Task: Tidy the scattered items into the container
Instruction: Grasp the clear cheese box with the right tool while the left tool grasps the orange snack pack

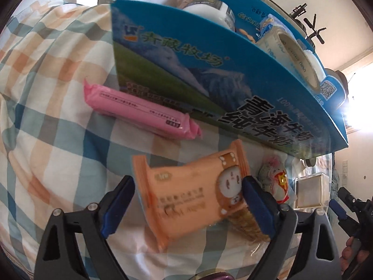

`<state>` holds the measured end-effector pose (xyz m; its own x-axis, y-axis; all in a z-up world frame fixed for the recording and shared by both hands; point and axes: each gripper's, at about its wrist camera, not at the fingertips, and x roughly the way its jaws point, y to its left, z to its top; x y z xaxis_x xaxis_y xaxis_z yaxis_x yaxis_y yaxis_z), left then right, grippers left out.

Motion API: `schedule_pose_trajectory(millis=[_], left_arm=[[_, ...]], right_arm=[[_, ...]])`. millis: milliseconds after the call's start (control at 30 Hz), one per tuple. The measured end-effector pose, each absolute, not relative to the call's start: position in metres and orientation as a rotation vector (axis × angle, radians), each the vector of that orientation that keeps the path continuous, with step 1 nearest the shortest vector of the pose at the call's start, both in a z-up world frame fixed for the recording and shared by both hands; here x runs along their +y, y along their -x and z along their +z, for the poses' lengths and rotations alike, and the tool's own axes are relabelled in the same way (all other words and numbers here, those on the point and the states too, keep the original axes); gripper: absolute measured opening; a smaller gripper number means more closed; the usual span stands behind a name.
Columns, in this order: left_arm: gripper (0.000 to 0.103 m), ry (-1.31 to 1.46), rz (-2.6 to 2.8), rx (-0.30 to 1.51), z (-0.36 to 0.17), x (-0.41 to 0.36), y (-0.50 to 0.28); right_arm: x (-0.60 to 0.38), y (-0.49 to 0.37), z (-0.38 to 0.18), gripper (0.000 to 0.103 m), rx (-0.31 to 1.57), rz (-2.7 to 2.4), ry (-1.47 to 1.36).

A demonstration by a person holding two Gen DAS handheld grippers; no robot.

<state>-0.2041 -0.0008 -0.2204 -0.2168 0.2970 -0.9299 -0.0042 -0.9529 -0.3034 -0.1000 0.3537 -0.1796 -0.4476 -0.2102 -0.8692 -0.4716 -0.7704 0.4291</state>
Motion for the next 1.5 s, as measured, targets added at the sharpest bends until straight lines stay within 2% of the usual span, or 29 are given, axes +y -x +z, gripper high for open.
schedule_pose_trajectory(millis=[200, 233, 300, 433, 467, 500, 633, 700, 733, 900, 933, 967, 1033, 1167, 1267, 1500], left_arm=[[0.100, 1.829, 2.248, -0.403, -0.233, 0.004, 0.213], [0.098, 1.824, 2.243, -0.425, -0.234, 0.003, 0.213], [0.095, 1.810, 2.239, -0.455, -0.235, 0.000, 0.212], [0.079, 1.782, 2.210, -0.516, -0.232, -0.006, 0.211], [0.075, 1.779, 2.204, -0.534, -0.231, -0.009, 0.210], [0.074, 1.775, 2.207, -0.544, -0.230, -0.011, 0.209], [0.065, 1.789, 2.190, -0.591, -0.228, -0.022, 0.203], [0.076, 1.800, 2.243, -0.583, -0.223, -0.026, 0.203], [0.088, 1.785, 2.263, -0.604, -0.222, -0.028, 0.203], [0.089, 1.829, 2.277, -0.562, -0.237, -0.024, 0.212], [0.088, 1.817, 2.297, -0.523, -0.238, -0.022, 0.213], [0.073, 1.805, 2.326, -0.471, -0.237, -0.020, 0.213], [0.062, 1.800, 2.340, -0.449, -0.235, -0.023, 0.212], [0.048, 1.791, 2.326, -0.521, -0.235, -0.039, 0.207], [0.042, 1.784, 2.327, -0.546, -0.232, -0.047, 0.198], [0.039, 1.696, 2.342, -0.539, -0.204, -0.056, 0.174]], right_arm=[[0.353, 0.131, -0.194, 0.071, 0.860, 2.337, 1.658], [0.349, 0.135, -0.198, 0.075, 0.815, 2.329, 1.693], [0.339, 0.142, -0.206, 0.077, 0.723, 2.323, 1.737], [0.327, 0.148, -0.230, 0.075, 0.618, 2.243, 1.831], [0.327, 0.147, -0.231, 0.070, 0.612, 2.254, 1.814], [0.327, 0.146, -0.232, 0.067, 0.600, 2.262, 1.799], [0.329, 0.137, -0.225, 0.067, 0.586, 2.281, 1.745], [0.330, 0.134, -0.223, 0.067, 0.601, 2.287, 1.740], [0.331, 0.134, -0.222, 0.067, 0.613, 2.287, 1.739], [0.333, 0.138, -0.229, 0.067, 0.647, 2.265, 1.762], [0.332, 0.139, -0.231, 0.067, 0.645, 2.265, 1.764], [0.330, 0.140, -0.232, 0.066, 0.627, 2.263, 1.769], [0.327, 0.141, -0.232, 0.065, 0.598, 2.271, 1.763], [0.324, 0.134, -0.219, 0.065, 0.575, 2.311, 1.710], [0.319, 0.127, -0.208, 0.064, 0.554, 2.352, 1.678], [0.313, 0.104, -0.182, 0.064, 0.621, 2.419, 1.618]])
